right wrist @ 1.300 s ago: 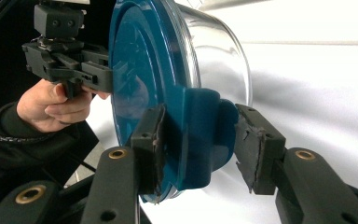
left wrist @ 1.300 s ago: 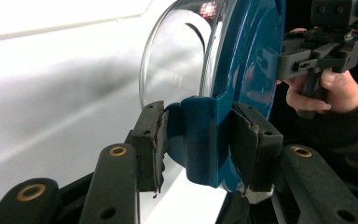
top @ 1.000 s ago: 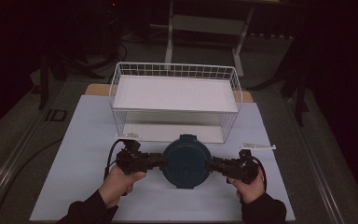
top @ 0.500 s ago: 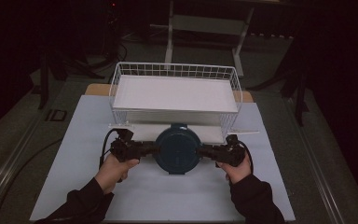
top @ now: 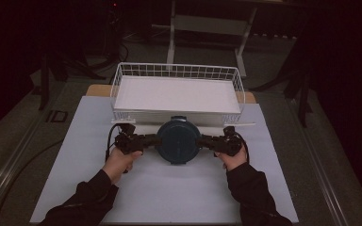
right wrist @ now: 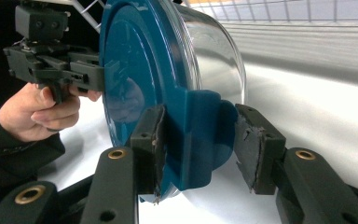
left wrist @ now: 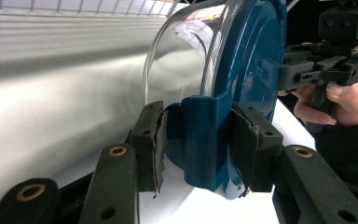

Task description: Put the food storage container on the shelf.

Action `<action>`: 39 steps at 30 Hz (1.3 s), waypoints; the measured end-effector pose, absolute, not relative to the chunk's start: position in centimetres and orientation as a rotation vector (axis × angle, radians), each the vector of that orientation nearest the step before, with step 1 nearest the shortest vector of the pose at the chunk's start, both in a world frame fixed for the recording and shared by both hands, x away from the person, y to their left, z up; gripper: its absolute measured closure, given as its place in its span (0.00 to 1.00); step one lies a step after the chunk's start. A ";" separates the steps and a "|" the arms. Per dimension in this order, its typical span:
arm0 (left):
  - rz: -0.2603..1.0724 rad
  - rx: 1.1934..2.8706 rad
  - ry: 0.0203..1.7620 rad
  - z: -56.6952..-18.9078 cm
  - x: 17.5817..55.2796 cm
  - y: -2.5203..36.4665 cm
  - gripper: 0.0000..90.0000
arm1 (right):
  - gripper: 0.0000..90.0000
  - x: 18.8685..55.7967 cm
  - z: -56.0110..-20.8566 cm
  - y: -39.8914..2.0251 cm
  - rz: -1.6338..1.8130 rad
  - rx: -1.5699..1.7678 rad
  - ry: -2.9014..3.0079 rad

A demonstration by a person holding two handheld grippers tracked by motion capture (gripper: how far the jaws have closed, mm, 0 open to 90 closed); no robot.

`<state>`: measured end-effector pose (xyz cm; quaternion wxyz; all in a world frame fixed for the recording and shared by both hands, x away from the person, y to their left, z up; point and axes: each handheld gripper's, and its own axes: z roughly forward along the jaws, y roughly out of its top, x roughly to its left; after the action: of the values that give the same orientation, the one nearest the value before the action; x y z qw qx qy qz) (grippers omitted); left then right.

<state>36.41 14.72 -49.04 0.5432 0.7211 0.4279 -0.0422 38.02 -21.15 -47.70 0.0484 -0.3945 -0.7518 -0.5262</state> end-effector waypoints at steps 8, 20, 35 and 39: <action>-0.054 1.715 1.019 -50.1 37.7 14.5 0.63 | 0.61 39.4 -49.2 -21.1 -1.609 -1.231 -2.302; -0.054 1.673 1.033 -50.6 39.0 14.6 0.62 | 0.60 40.7 -49.6 -20.9 -1.609 -1.272 -2.298; -0.076 1.607 1.085 -51.9 40.0 15.1 0.58 | 0.55 41.5 -50.1 -20.5 -1.595 -1.349 -2.235; -0.028 1.611 1.079 -52.0 40.2 15.1 0.56 | 0.56 41.8 -50.2 -20.4 -1.649 -1.344 -2.280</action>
<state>40.16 15.06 -52.01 0.5655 0.6852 0.4588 -0.0118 41.81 -20.43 -50.21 0.0116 -0.4310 -0.7310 -0.5288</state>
